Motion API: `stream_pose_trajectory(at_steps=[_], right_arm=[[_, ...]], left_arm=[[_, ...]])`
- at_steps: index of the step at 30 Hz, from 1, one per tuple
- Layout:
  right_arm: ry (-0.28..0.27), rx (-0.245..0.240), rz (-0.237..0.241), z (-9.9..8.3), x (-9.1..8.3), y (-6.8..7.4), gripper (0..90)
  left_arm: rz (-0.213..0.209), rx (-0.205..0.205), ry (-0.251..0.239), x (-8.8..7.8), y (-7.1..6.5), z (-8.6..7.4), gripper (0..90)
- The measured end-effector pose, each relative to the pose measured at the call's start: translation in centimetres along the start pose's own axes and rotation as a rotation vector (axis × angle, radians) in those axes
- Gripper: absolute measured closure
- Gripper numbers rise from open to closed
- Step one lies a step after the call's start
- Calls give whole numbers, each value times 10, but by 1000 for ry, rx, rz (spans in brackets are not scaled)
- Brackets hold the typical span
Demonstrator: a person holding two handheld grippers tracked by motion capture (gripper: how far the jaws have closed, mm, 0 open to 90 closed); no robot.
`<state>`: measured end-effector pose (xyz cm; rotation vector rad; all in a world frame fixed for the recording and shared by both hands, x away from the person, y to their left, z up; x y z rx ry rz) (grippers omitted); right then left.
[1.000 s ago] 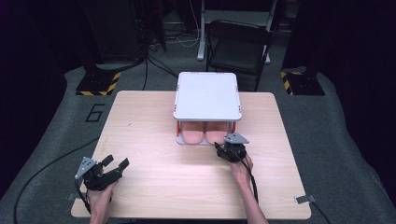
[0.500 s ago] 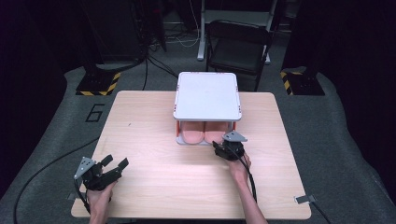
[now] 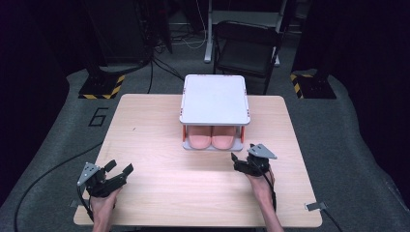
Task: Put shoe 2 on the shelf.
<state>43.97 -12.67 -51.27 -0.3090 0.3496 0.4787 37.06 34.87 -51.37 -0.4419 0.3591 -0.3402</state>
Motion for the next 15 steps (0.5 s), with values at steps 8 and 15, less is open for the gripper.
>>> stream_pose_trajectory(at_steps=[8,15], right_arm=[[-99,25,-53,-24,-55,-8,157],[-168,95,-110,-47,-85,-15,163]], left_arm=[[29,-2,-1,0,1,0,153],[24,5,10,2,-1,-2,153]])
Point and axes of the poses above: each handheld gripper's, and its own axes: x roughly forward along the jaws, z roughly out of its top, y roughly to its left, the point moved 4 cm from there along x, roughly forward along the jaws, and after that the axes turned 12 degrees about -x, right-handed, at the moved point
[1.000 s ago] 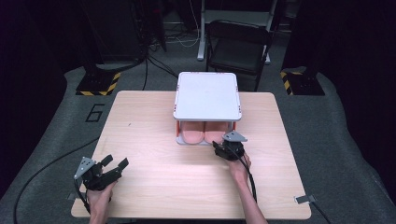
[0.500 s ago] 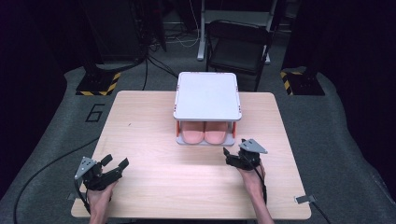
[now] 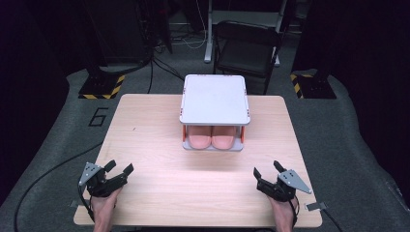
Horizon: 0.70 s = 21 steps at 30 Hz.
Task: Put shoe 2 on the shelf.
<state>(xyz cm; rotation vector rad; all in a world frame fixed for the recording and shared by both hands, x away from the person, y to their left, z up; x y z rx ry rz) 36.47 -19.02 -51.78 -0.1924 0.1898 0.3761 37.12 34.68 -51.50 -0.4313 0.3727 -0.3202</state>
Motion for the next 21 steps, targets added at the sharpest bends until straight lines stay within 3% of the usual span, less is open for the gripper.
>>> stream_pose_trajectory(at_steps=[4,21], right_arm=[[16,2,-1,-8,-7,1,164],[22,16,-18,-9,-10,-5,175]], left_arm=[[0,7,4,1,-1,-1,153],[-15,1,9,2,-2,-1,154]])
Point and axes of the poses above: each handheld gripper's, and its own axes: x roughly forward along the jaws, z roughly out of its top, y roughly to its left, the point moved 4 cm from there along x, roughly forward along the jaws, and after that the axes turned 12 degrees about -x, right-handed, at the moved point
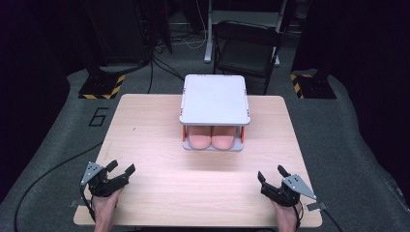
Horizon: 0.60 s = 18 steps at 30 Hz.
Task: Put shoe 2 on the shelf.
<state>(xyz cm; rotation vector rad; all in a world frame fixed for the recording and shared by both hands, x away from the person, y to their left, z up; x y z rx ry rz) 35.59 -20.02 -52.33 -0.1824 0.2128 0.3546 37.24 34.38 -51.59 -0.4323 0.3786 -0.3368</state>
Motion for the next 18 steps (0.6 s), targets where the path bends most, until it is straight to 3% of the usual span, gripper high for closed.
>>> stream_pose_trajectory(at_steps=[18], right_arm=[[10,6,3,-2,1,-1,179]], left_arm=[[2,-8,10,1,0,0,147]])
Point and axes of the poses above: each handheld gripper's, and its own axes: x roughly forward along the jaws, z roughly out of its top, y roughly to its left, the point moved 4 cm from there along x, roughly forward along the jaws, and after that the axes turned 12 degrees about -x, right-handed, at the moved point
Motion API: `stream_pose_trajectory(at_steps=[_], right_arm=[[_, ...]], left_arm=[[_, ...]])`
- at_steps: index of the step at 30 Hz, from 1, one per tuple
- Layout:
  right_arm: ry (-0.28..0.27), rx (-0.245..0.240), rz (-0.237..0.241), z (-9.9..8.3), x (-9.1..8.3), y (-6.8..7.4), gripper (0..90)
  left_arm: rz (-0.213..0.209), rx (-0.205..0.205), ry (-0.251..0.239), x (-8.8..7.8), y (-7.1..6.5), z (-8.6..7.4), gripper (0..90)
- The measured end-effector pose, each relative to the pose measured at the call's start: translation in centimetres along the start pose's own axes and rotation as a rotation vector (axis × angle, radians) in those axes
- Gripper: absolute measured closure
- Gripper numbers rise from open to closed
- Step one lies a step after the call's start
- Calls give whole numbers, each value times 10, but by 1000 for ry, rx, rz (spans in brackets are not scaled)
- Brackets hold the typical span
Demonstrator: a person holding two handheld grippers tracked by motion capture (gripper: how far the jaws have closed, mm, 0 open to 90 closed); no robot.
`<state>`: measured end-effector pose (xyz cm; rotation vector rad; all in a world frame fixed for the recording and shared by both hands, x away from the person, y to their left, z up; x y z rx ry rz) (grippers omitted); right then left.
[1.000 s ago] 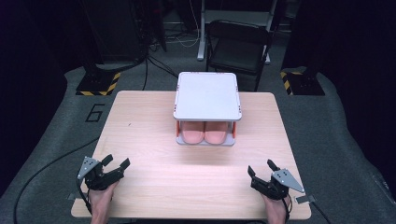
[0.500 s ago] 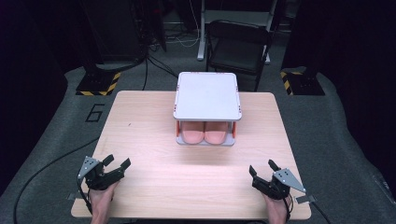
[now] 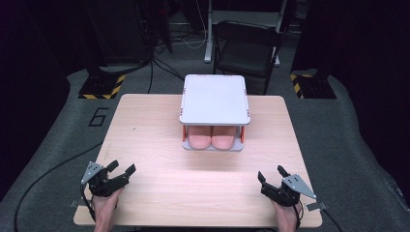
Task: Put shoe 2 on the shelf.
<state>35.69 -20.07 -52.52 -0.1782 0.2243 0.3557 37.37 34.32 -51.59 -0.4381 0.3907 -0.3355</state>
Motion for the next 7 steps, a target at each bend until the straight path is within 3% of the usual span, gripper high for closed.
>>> stream_pose_trajectory(at_steps=[7], right_arm=[[4,10,-9,-1,0,-2,179]], left_arm=[[8,15,-23,0,-1,3,87]])
Point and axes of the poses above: each handheld gripper's, and its own axes: x roughly forward along the jaws, z roughly out of its top, y roughly to its left, the point moved 4 cm from there along x, roughly forward along the jaws, and after that the axes turned 12 degrees about -x, right-handed, at the moved point
